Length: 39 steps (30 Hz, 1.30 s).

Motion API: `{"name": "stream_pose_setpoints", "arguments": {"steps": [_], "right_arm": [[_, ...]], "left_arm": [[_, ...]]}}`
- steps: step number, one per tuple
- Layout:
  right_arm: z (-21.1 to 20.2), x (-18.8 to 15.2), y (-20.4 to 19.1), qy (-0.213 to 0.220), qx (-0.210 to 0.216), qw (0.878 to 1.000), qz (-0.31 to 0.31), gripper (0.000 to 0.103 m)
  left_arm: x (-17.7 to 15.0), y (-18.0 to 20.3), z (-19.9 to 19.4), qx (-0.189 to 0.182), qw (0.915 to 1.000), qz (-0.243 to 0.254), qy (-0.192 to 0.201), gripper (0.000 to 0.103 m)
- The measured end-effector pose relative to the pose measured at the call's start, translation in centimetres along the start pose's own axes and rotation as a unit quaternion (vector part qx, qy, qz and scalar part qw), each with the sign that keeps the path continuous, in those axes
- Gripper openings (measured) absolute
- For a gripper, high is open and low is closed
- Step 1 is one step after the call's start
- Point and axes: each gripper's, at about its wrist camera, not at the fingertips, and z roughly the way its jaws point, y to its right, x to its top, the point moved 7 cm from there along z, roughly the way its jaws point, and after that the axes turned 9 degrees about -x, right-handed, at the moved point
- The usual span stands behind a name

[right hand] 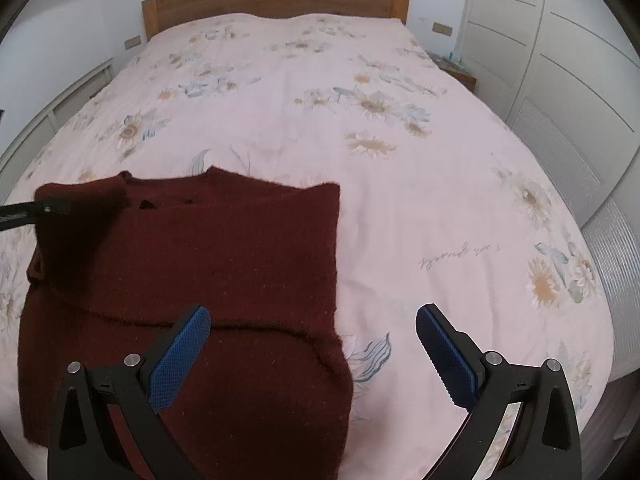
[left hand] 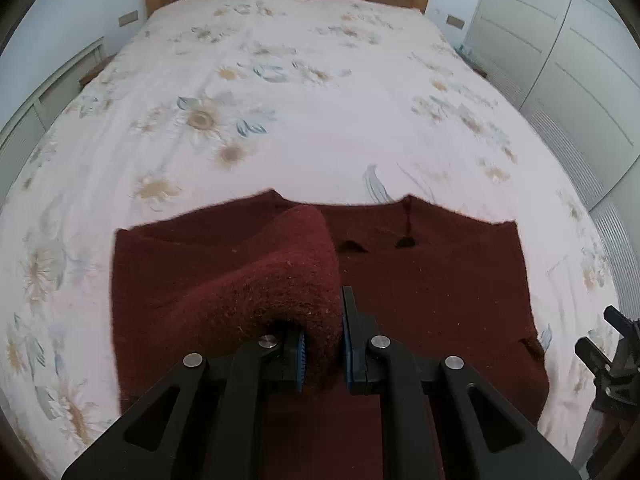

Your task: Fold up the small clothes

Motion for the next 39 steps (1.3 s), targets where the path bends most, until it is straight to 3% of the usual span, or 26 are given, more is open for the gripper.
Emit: {"name": "stream_pose_setpoints", "arguments": {"steps": [6,11,13,15,19,21,29,32,39], "right_arm": [[1.3,-1.6,-1.1,-0.021,0.01,1.0,-0.009,0.103],[1.9,-2.4,-1.7,-0.031,0.016,0.999,-0.011,0.103],[1.9,-2.6,-1.7,-0.032,0.017,0.999,-0.012,0.103],[1.8,-2.7,-1.7,-0.031,0.016,0.999,-0.013,0.103],[1.7,-2.5,-1.5,-0.028,0.016,0.999,-0.008,0.103],[1.6,-2.5,-1.4,-0.027,0.018,0.999,-0.004,0.103],[1.4,-2.9,-1.6,-0.027,0.023,0.999,-0.008,0.103],[1.5,-3.1,-1.8,-0.03,0.024,0.999,-0.009,0.103],[1.3,-2.8,-2.9,-0.026,0.028,0.999,-0.018,0.103]], "left_arm": [[-2.0,-0.9,4.3,0.024,0.9989,0.001,-0.041,0.012],[-3.5,-1.6,6.1,0.023,0.996,-0.004,-0.086,0.02],[-4.1,-2.0,6.7,0.026,0.9939,-0.015,-0.106,0.038],[-4.5,-2.4,6.9,0.029,0.9929,-0.026,-0.113,0.05],[-4.4,-2.5,6.1,0.018,0.9935,-0.03,-0.108,0.091],[-4.3,-2.2,5.6,0.018,0.9941,-0.018,-0.106,0.101],[-6.2,-2.5,2.9,-0.022,0.9933,0.0,-0.114,0.102],[-7.7,-3.6,1.8,-0.012,0.9927,0.008,-0.12,0.102],[-9.0,-9.7,-1.0,0.058,0.9916,0.033,-0.111,0.102]]}}
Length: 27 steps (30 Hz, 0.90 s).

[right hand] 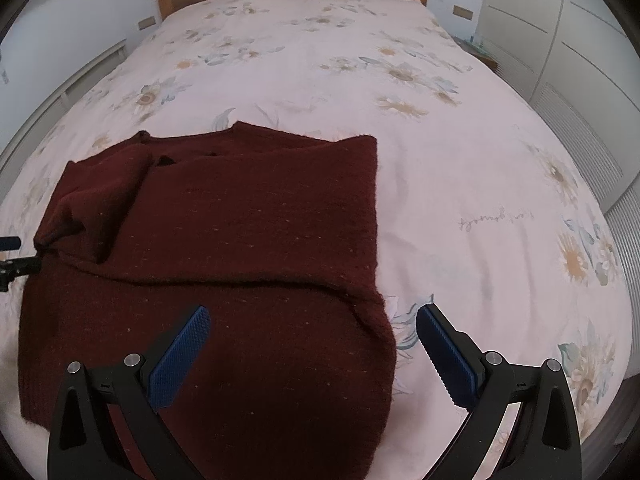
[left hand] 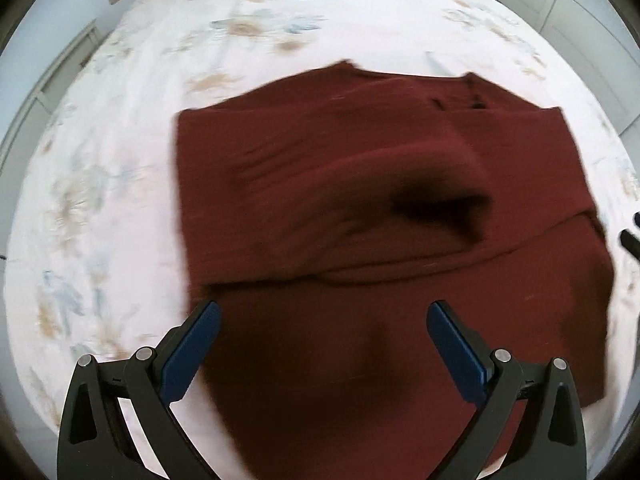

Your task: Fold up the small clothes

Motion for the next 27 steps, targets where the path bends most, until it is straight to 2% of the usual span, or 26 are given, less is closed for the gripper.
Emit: {"name": "stream_pose_setpoints", "arguments": {"steps": [7,8,10,14,17,20,22,27], "right_arm": [[0.2,-0.2,-1.5,-0.008,-0.006,1.0,-0.018,0.103],[0.2,-0.4,-1.8,-0.009,-0.007,1.0,-0.02,0.103],[0.2,-0.6,-2.3,-0.012,-0.01,1.0,-0.023,0.103],[0.2,-0.8,-3.3,-0.015,-0.015,0.999,-0.033,0.103],[0.2,-0.9,-4.4,-0.014,-0.017,0.999,-0.043,0.103],[0.0,-0.2,-6.2,-0.007,-0.01,0.998,-0.055,0.103],[-0.2,0.4,-7.7,-0.002,0.0,0.998,-0.066,0.103],[-1.7,3.5,-12.7,0.025,0.024,0.992,-0.119,0.103]], "left_arm": [[-1.3,-6.3,1.2,0.024,0.9994,-0.024,-0.001,0.098],[-1.3,-6.7,1.6,0.022,0.9994,-0.026,-0.001,0.096],[-1.1,-7.5,2.5,0.021,0.9992,-0.032,-0.003,0.08],[-0.6,-8.2,4.7,0.014,0.9987,-0.044,-0.022,0.07],[0.2,-8.0,5.1,0.011,0.999,-0.042,-0.009,0.066],[0.8,-7.4,5.2,-0.005,0.9994,-0.034,0.001,0.042],[1.1,-7.2,5.3,-0.009,0.9994,-0.034,0.004,0.019],[1.2,-8.0,5.0,-0.035,0.9976,-0.058,0.009,0.013]]}}
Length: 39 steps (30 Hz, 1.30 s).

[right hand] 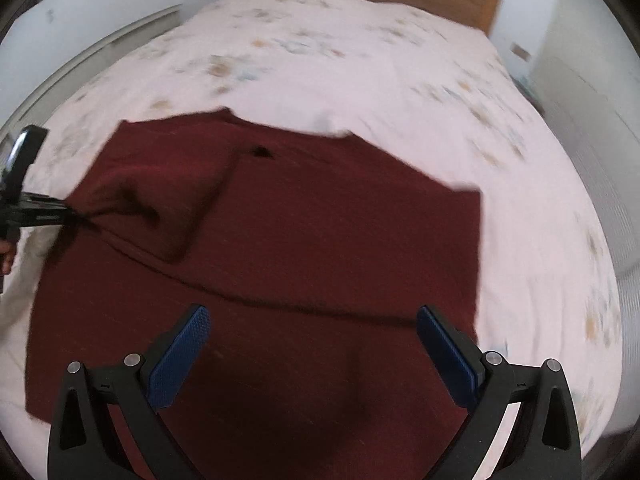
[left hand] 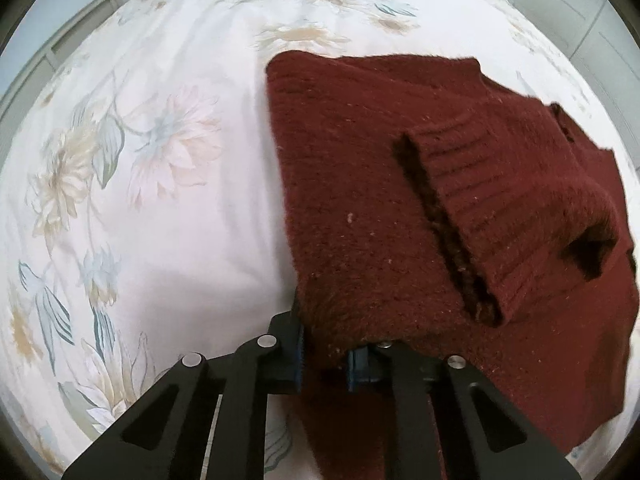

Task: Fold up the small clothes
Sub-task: 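Grasp the folded side with the left tool while the right tool grasps a sleeve cuff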

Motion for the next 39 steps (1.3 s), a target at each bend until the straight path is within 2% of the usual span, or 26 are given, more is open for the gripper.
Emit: {"name": "stream_pose_setpoints", "arguments": {"steps": [7,13,19,21,22,24,25,26,27,29,33,39], "right_arm": [[-0.9,5.7,-8.4,0.025,0.059,0.993,-0.101,0.103],[2.2,8.0,-16.0,0.006,0.087,0.979,-0.183,0.103],[6.1,8.5,-19.2,-0.025,0.077,0.971,-0.225,0.102],[6.9,8.5,-19.8,-0.031,0.083,0.97,-0.227,0.099],[7.3,8.4,-20.1,-0.038,0.084,0.97,-0.226,0.093],[7.7,8.2,-20.3,-0.044,0.092,0.97,-0.219,0.075],[7.9,8.1,-20.4,-0.051,0.096,0.971,-0.213,0.057],[8.0,8.1,-20.4,-0.054,0.093,0.972,-0.209,0.044],[8.1,8.2,-20.3,-0.056,0.091,0.973,-0.206,0.04],[7.5,8.2,-19.5,-0.054,0.094,0.975,-0.194,0.02],[5.6,9.2,-16.5,-0.033,0.115,0.983,-0.139,0.016],[2.7,9.5,-9.2,-0.009,0.122,0.991,-0.045,0.015]], "left_arm": [[-0.3,-1.3,0.1,-0.026,0.9995,-0.017,0.007,0.013],[-0.3,-0.6,0.6,-0.022,0.9997,-0.011,0.009,0.013],[-1.0,-1.3,0.7,-0.026,0.9995,-0.013,0.009,0.013],[-0.9,-2.2,0.5,-0.029,0.9994,-0.016,0.009,0.013],[-0.7,-2.5,0.4,-0.03,0.9994,-0.017,0.008,0.013],[-0.5,-2.7,0.3,-0.032,0.9993,-0.018,0.008,0.014],[-0.8,-3.1,0.5,-0.031,0.9993,-0.018,0.008,0.014],[-0.8,-3.2,0.6,-0.03,0.9994,-0.017,0.008,0.014],[-0.8,-3.1,0.6,-0.028,0.9995,-0.015,0.008,0.014],[-0.8,-3.1,0.7,-0.024,0.9996,-0.011,0.007,0.014],[-1.1,-2.7,0.8,-0.019,0.9997,-0.012,0.007,0.014],[-1.2,-2.6,1.4,-0.013,0.9998,-0.013,0.008,0.014]]}}
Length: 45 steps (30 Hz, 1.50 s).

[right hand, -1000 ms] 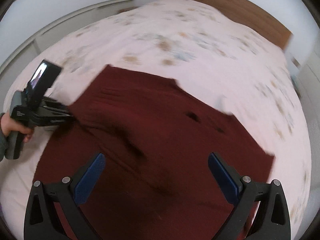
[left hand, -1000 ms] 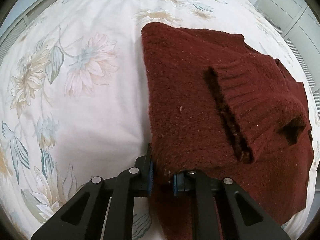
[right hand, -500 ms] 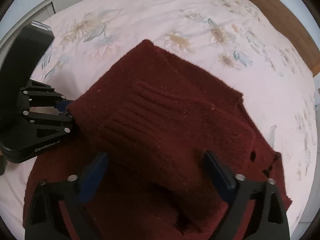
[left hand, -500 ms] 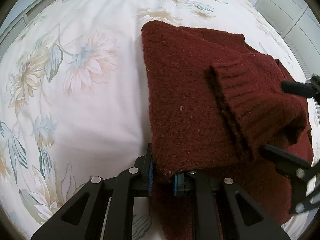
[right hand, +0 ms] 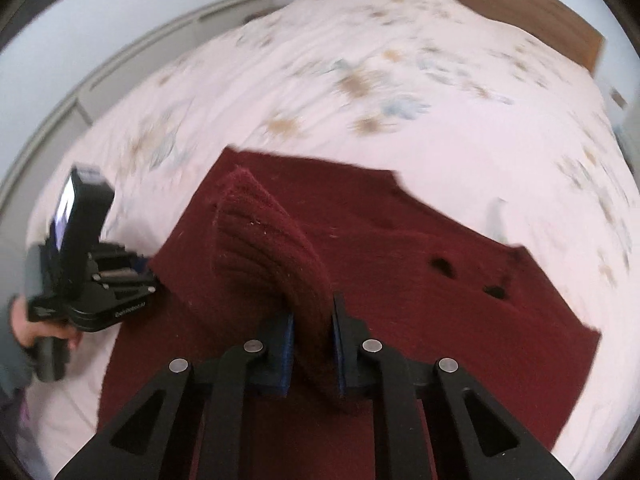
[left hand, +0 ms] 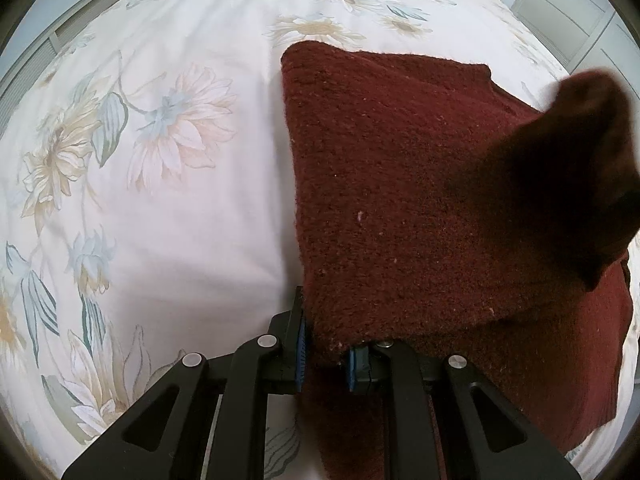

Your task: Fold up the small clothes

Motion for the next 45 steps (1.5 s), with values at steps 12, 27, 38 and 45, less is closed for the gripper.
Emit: {"name": "stream_pose_setpoints", "arguments": {"steps": [12,27,38,45], "right_arm": [[0.7,-5.0,9.4,-0.021,-0.027,0.991,0.127,0.015],[3.2,-11.2,14.4,-0.08,-0.058,0.977,0.187,0.04],[-1.3,-11.8,19.8,-0.065,-0.077,0.963,0.25,0.079],[3.6,-11.3,19.2,-0.128,-0.066,0.956,0.256,0.079]], "left_arm": [[0.3,1.1,0.6,0.027,0.9995,0.016,-0.006,0.013],[0.7,1.4,1.3,0.032,0.9993,0.02,-0.005,0.014],[0.1,1.4,1.0,0.035,0.9991,0.023,0.0,0.014],[-0.1,1.7,1.0,0.04,0.999,0.021,0.002,0.014]]}}
